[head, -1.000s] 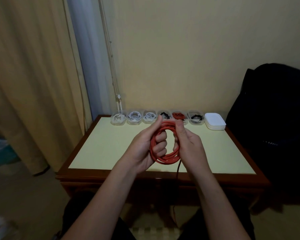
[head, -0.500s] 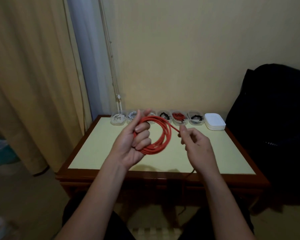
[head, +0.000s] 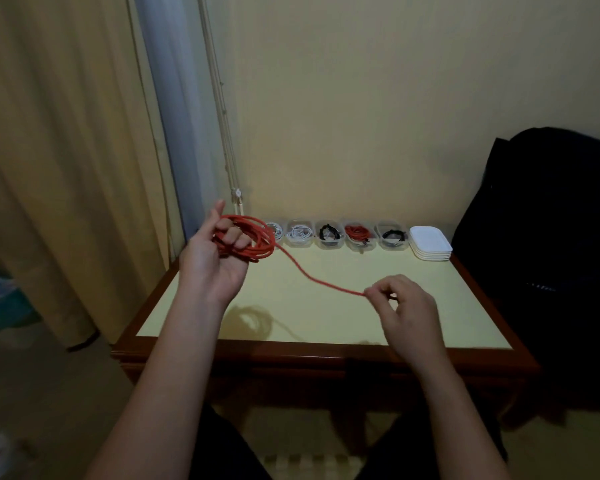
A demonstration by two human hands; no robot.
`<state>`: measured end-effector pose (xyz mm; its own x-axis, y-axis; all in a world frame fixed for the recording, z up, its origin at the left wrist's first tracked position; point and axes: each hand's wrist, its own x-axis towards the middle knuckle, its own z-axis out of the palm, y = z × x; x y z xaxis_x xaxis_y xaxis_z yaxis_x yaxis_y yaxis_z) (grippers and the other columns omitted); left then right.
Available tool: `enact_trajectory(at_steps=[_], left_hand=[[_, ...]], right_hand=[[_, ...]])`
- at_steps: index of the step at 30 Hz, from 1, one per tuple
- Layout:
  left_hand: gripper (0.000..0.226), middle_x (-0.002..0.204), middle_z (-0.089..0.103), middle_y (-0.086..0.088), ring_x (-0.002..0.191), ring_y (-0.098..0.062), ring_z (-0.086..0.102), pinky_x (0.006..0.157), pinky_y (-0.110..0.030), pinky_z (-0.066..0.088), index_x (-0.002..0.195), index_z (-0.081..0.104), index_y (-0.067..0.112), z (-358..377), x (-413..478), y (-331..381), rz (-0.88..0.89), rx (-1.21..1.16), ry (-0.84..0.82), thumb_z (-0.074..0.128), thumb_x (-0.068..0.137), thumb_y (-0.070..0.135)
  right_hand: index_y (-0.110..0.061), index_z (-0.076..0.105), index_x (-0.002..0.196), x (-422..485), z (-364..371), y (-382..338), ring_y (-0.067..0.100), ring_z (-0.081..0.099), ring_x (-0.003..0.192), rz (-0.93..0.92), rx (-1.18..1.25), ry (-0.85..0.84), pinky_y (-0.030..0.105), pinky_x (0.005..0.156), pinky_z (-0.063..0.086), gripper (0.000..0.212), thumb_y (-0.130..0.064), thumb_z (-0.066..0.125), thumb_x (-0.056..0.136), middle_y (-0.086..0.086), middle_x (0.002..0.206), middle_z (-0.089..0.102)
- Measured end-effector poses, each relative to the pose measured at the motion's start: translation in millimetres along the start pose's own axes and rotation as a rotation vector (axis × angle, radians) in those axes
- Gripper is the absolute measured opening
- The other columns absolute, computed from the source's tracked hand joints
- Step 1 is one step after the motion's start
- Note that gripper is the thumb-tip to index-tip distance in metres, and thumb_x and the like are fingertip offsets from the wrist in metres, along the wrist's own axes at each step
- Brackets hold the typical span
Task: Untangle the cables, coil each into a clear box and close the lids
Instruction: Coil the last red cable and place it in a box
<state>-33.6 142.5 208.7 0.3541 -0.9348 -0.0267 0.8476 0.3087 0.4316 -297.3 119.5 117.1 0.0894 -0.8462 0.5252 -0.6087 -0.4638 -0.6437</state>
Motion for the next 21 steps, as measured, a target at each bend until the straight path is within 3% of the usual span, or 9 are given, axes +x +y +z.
enact_trajectory(at_steps=[2,4,9,14,17,21], left_hand=[[0.024,0.066,0.048,0.002,0.05,-0.007,0.048,0.046,-0.02,0.042,0.125,0.059,0.009,-1,-5,-9,0.149,0.295,0.007,0.044,0.106,0.016],[0.023,0.074,0.053,-0.001,0.058,-0.011,0.06,0.052,-0.022,0.049,0.124,0.059,0.013,0,-12,-19,0.264,0.605,-0.023,0.044,0.107,0.017],[0.025,0.087,0.063,-0.006,0.073,-0.02,0.073,0.065,-0.025,0.059,0.127,0.058,0.02,3,-27,-31,0.254,1.032,-0.189,0.045,0.105,0.017],[0.025,0.085,0.062,-0.008,0.058,-0.017,0.067,0.057,-0.03,0.054,0.126,0.059,0.014,6,-42,-42,0.079,1.132,-0.378,0.046,0.105,0.014],[0.026,0.072,0.059,0.001,0.044,-0.013,0.05,0.045,-0.022,0.041,0.125,0.063,0.011,2,-43,-46,-0.094,1.122,-0.483,0.046,0.105,0.011],[0.03,0.071,0.046,-0.001,0.039,-0.006,0.028,0.04,-0.019,0.02,0.127,0.061,0.004,2,-45,-54,-0.352,0.899,-0.503,0.046,0.104,0.013]], right_hand=[[-0.021,0.067,0.08,0,5,-8,0.012,0.054,0.081,-0.09,-0.082,-0.068,0.015,0.071,0.034,0.015,-0.023,0.068,0.095,-0.013,0.079,0.062],[-0.025,0.064,0.078,0,6,-21,0.009,0.053,0.08,-0.132,-0.042,-0.1,0.015,0.07,0.033,0.02,-0.025,0.064,0.097,-0.014,0.078,0.061],[-0.019,0.064,0.074,3,0,-49,0.006,0.056,0.075,-0.089,0.179,-0.058,0.015,0.065,0.036,0.029,-0.026,0.059,0.101,-0.011,0.073,0.061],[-0.019,0.063,0.071,6,-3,-63,0.005,0.055,0.068,-0.043,0.281,-0.006,0.013,0.061,0.034,0.033,-0.029,0.057,0.102,-0.011,0.069,0.06],[-0.013,0.065,0.075,7,-2,-67,0.004,0.05,0.06,-0.013,0.341,0.0,0.014,0.056,0.033,0.035,-0.038,0.057,0.099,-0.009,0.064,0.057],[-0.015,0.058,0.077,9,0,-66,0.007,0.042,0.06,0.031,0.361,0.036,0.018,0.055,0.032,0.044,-0.057,0.059,0.09,-0.003,0.068,0.051]])
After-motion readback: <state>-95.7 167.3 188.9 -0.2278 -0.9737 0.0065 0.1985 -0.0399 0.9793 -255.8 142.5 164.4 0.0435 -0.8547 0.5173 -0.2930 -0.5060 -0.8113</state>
